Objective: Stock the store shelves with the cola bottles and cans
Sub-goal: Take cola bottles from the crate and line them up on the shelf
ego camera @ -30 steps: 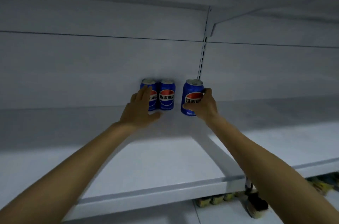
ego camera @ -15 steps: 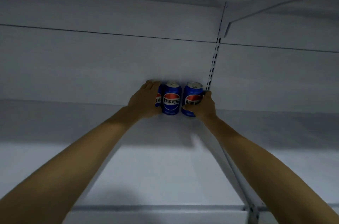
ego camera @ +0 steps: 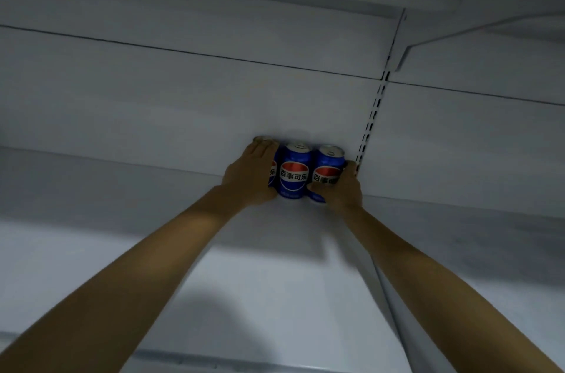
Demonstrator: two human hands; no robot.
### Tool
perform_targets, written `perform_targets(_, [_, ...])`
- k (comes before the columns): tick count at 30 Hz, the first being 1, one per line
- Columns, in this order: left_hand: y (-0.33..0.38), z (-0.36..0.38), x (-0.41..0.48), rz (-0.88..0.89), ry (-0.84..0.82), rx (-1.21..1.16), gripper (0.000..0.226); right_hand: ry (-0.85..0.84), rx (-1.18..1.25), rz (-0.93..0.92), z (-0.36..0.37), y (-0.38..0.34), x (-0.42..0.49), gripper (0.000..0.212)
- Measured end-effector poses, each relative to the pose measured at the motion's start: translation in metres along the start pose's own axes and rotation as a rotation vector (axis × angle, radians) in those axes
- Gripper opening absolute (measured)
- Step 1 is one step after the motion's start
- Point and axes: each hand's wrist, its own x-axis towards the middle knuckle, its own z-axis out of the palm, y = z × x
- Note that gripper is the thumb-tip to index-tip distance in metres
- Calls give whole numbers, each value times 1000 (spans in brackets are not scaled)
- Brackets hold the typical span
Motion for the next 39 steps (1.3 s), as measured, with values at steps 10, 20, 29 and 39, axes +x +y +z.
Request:
perform_targets(10, [-14,-11,-52,9,295,-256,106,11,156,60,-26,-10,-52,114])
perform_targets(20, [-110,-87,-256,-234,512,-250,103,-625,146,-554,56,-173,-254,89])
perform_targets(29, [-231,-152,-592,-746,386,112,105,-1135,153,-641,232,-243,-462,97])
perform_targets(39, [-269,-95,-849,-1356,70,-172,103,-1447,-74,-390,335,-199,-598,104])
